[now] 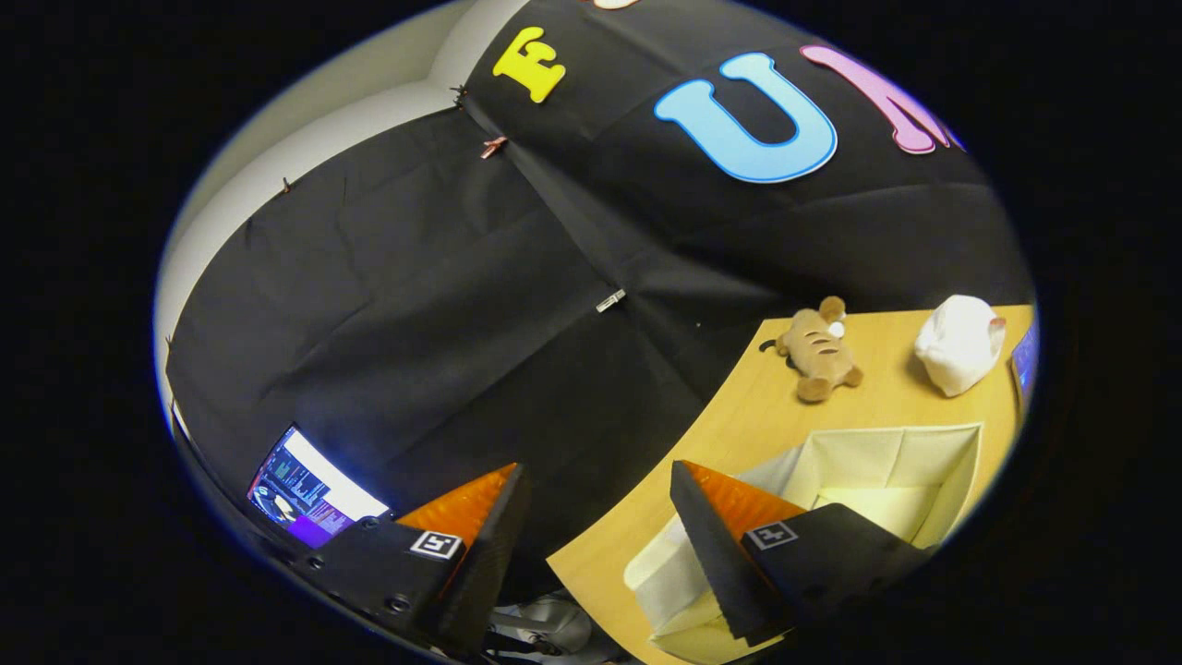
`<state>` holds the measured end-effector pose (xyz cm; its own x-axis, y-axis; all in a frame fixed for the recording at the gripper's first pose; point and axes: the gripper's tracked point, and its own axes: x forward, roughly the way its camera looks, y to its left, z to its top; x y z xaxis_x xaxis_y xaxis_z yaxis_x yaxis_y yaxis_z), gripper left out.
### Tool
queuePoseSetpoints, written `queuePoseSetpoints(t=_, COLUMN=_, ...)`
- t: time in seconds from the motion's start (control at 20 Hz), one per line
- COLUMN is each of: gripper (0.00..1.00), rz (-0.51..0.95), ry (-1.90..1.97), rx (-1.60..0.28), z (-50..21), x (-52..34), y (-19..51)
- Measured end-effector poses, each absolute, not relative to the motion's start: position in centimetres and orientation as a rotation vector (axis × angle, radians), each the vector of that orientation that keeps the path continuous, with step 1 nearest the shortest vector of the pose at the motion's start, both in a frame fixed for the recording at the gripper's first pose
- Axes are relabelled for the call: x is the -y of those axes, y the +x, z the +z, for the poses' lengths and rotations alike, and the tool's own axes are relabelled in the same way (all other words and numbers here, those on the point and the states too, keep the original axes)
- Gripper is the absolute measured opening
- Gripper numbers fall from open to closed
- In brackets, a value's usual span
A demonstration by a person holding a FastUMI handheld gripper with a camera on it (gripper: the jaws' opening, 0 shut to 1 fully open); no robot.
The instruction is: Open the storage box then place both shoes into the box .Put the left shoe in first, then the right shoe, with the right side of both shoes facing outward in a uniform manner.
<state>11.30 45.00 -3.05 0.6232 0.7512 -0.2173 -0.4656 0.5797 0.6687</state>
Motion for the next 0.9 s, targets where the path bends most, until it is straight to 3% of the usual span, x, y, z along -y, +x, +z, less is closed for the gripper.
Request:
queuePoseSetpoints(t=0.3, gripper=0.96, rz=0.582, ry=0.439, rx=-0.376, z=-2.2, x=-33.8, y=9.4)
queuePoseSetpoints(t=0.9, gripper=0.96, rz=0.198, ry=0.233, rx=-0.485, z=-12.5, x=-13.1, y=0.6)
